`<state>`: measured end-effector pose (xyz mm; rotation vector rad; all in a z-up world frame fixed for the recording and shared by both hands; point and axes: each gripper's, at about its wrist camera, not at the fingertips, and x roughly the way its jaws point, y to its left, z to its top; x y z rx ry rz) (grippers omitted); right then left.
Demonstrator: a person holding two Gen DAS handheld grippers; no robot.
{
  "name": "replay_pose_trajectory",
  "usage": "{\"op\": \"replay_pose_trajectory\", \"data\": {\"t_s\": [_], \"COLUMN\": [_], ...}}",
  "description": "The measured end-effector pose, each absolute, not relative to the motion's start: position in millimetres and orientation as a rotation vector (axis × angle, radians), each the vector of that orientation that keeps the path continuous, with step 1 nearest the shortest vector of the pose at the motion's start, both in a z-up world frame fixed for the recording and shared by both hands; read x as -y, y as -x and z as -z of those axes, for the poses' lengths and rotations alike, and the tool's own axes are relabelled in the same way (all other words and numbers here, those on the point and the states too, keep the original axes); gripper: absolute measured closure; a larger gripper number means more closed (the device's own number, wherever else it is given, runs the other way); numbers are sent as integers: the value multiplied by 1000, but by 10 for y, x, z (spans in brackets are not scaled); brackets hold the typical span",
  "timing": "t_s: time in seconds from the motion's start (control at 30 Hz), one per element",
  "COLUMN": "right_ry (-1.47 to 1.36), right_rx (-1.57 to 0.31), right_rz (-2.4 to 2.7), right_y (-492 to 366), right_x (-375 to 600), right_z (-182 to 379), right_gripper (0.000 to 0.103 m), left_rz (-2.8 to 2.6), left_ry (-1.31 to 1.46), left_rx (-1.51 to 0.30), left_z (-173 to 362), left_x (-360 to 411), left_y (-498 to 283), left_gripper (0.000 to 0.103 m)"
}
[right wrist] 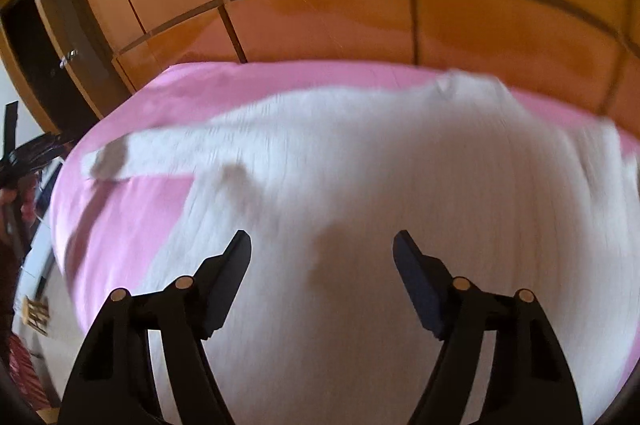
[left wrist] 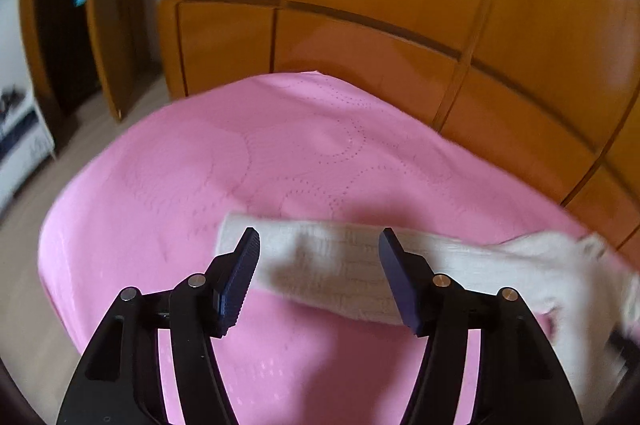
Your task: Fold small clothes
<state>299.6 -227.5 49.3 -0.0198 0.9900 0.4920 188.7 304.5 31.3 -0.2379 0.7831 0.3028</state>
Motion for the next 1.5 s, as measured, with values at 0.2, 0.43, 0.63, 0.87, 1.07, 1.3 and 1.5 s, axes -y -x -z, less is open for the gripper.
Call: {"op": "replay_pose_trajectory", "data": {"t_s": [0.2,0.43,0.63,0.87,1.07,1.3,1.5], "right_ry": [213,375,519,575,555,413,288], "right_rx": [-975,-1021,-1127,-1138,-936,-931,-921], "right_rz": [-556,-715,-787,-933,-790,-585,-577], "right_y": [-3791,-4350,-4489,-4259,-4221,-4320,-3989], "right_x": [1523,625,236,178,274,362,748], "right_z": [-485,-190,323,213,-96,183,66], "right_gripper": [22,12,5,93,94,27,12], "left_rz": [-212,-93,-7,50,-12,-391,-329], "left_ry": [102,59,51,70,243,490,678], "left_rx": [-817,-951,-1027,-973,-849,-761,-824], "left_z": [-248,141,483,456,213,190,460], "left_x": [-2987,-2953,-2947,-2893,-3148,-3899,-4024], "left_y": [-2341,-2698,-2603,-2394,-2127,-1775,-1877], "left_gripper": [42,44,79,98,98,31,31]}}
